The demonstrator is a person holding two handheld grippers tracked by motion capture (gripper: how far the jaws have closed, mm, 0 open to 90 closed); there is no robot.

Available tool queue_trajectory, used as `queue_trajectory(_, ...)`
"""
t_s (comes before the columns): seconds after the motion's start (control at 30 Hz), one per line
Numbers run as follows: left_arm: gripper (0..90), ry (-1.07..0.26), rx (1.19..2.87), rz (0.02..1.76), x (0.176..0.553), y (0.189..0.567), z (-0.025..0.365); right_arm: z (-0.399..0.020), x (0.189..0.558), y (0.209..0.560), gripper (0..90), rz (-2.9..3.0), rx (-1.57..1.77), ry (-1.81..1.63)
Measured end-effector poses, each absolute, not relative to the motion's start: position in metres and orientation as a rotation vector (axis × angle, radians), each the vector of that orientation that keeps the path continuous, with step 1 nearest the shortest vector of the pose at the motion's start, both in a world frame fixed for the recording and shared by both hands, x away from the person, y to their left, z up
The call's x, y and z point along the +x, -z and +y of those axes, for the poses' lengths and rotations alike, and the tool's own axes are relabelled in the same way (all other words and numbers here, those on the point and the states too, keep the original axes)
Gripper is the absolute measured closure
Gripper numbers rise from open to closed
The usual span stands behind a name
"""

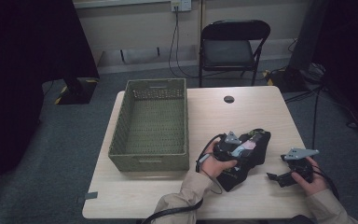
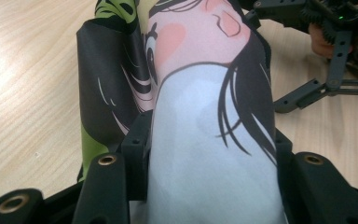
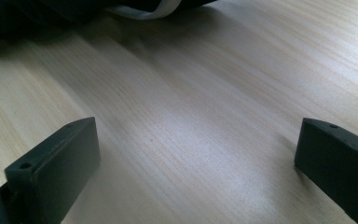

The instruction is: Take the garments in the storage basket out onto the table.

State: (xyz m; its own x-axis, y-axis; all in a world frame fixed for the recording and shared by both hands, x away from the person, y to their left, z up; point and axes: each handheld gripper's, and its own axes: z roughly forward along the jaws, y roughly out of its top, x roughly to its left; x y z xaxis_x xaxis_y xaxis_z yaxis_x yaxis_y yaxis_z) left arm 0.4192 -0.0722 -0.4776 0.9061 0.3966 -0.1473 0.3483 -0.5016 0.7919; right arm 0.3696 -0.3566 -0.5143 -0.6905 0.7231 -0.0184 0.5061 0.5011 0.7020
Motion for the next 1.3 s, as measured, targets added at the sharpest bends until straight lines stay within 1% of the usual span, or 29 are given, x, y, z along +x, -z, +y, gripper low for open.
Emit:
queue_trajectory(0.67, 45.6, -0.060, 2.174, 0.536, 0.418, 0.486, -0.079, -0.357, 0.370, 0.514, 0.0, 2.438, 1.032, -0.989)
queue_trajectory(1.0, 39.4, -0.052, 2.183, 0.546, 0.418, 0.488, -0.081, -0.357, 0.370, 0.514, 0.0, 2.438, 1.032, -0.989)
queue_trajectory(1.1, 35.4, -0.046, 2.186, 0.554, 0.418, 0.489, -0.081, -0.357, 0.370, 0.514, 0.0, 2.438, 1.032, -0.989)
queue_trajectory(1.23, 32.5, -0.034, 2.183, 0.567, 0.418, 0.489, -0.080, -0.357, 0.370, 0.514, 0.0, 2.438, 1.032, -0.989)
queue_trajectory(1.3, 29.3, -0.029, 2.181, 0.568, 0.418, 0.488, -0.080, -0.357, 0.370, 0.514, 0.0, 2.438, 1.032, -0.989)
